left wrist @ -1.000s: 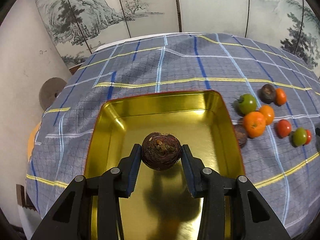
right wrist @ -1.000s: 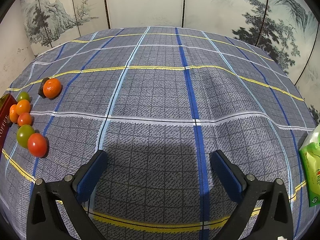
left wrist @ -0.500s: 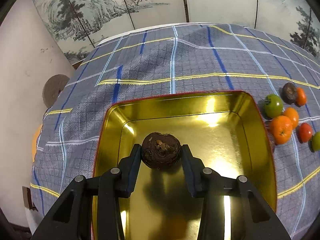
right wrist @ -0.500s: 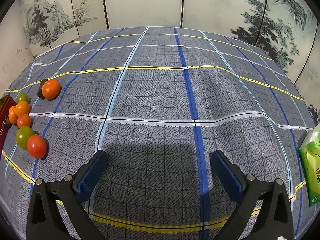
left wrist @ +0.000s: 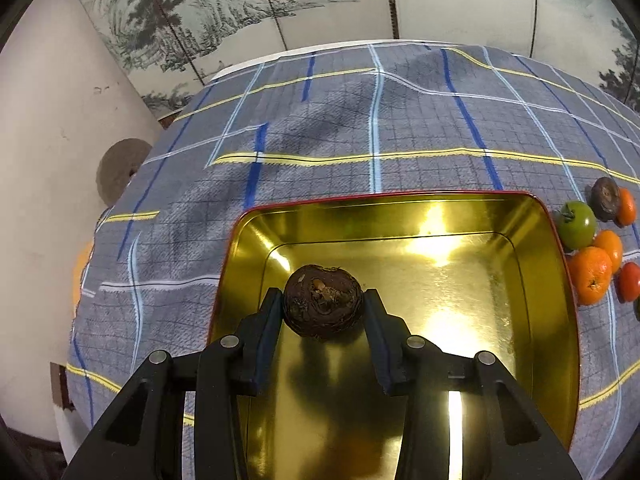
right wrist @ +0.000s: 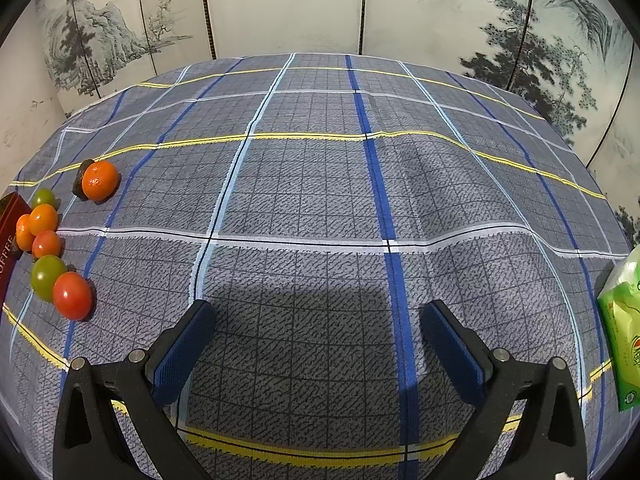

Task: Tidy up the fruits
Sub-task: 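Lower the dark brown fruit into the gold tin and open the left gripper, then grasp the red tomato with the right gripper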

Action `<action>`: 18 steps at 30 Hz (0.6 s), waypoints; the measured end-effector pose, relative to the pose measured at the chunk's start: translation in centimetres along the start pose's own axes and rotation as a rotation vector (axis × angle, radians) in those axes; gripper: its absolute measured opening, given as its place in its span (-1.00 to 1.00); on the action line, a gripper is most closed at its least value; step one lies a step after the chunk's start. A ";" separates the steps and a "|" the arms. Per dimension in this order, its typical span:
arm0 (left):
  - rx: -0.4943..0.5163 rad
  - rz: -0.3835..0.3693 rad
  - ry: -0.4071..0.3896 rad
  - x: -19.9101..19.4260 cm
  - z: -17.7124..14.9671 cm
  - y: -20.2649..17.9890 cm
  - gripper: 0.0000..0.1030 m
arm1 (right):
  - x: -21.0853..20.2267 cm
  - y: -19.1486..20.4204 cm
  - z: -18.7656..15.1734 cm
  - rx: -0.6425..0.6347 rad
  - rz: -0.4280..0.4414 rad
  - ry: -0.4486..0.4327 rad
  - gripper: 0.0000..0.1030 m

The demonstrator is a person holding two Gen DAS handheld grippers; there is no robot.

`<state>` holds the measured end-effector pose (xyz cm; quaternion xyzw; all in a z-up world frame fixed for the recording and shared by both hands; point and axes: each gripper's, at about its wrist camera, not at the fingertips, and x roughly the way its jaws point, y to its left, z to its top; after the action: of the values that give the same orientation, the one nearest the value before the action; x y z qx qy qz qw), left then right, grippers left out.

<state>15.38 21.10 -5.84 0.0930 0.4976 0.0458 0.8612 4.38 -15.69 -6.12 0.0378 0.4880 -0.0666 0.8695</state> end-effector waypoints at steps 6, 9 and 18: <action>-0.031 0.008 -0.049 -1.7 -0.6 0.5 -0.16 | 0.1 0.0 0.0 0.000 0.000 -0.001 0.99; -0.064 -0.007 -0.120 -4.0 -1.2 1.0 -0.14 | 0.2 -0.1 0.0 0.001 -0.001 -0.001 0.99; -0.086 -0.104 -0.275 -12.0 -4.9 -0.3 0.39 | -1.3 1.7 -0.5 -0.117 0.179 -0.041 0.58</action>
<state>5.09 19.31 1.89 0.0356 0.3765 0.0091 0.9257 3.54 -13.86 -5.24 0.0289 0.4678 0.0391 0.8825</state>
